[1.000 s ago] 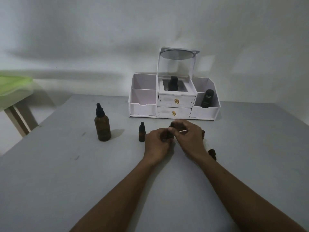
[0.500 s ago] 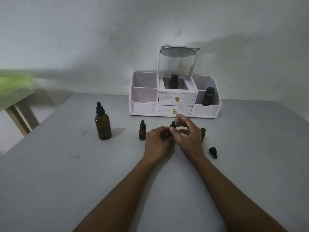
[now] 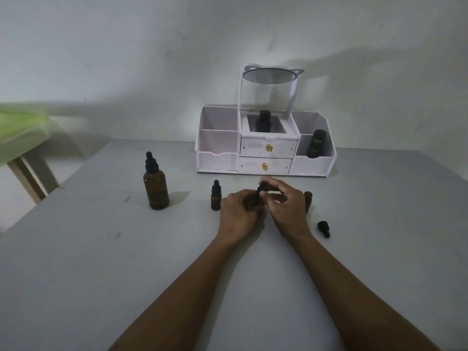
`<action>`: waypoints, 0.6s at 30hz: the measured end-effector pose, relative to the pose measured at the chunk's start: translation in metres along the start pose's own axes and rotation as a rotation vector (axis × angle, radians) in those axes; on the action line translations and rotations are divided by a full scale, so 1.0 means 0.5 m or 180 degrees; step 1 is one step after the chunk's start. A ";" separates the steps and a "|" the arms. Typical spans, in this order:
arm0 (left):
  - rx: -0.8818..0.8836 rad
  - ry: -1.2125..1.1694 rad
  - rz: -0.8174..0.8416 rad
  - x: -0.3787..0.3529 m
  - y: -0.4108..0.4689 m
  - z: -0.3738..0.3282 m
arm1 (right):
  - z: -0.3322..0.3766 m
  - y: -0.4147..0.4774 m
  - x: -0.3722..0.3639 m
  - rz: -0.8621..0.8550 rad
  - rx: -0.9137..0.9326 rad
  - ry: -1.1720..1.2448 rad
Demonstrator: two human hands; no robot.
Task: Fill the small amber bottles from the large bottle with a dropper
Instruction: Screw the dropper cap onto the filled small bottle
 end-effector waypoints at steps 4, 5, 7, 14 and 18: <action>-0.0022 0.0058 -0.0029 0.001 0.003 0.003 | -0.006 0.000 0.004 -0.0090 -0.0069 0.0095; -0.0034 0.0028 -0.0027 0.001 0.003 0.003 | -0.006 0.000 0.004 -0.0102 -0.0075 0.0091; -0.0038 -0.0019 -0.0003 -0.001 0.001 0.002 | -0.004 0.000 0.004 -0.0094 -0.0049 0.0068; 0.0003 -0.0033 0.0052 -0.004 0.003 0.005 | -0.001 -0.002 0.006 -0.0071 0.0028 0.0041; 0.0035 -0.0052 0.0003 -0.003 0.000 0.003 | 0.002 -0.001 0.009 -0.0151 0.0075 0.0042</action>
Point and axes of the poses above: each hand's wrist, its own y-axis towards the middle knuckle, its own x-axis out of the back of the hand, z = x × y, the point moved 9 cm from there along y, towards the middle knuckle, and after that the axes turned 9 degrees about x, right-handed, at the moved point
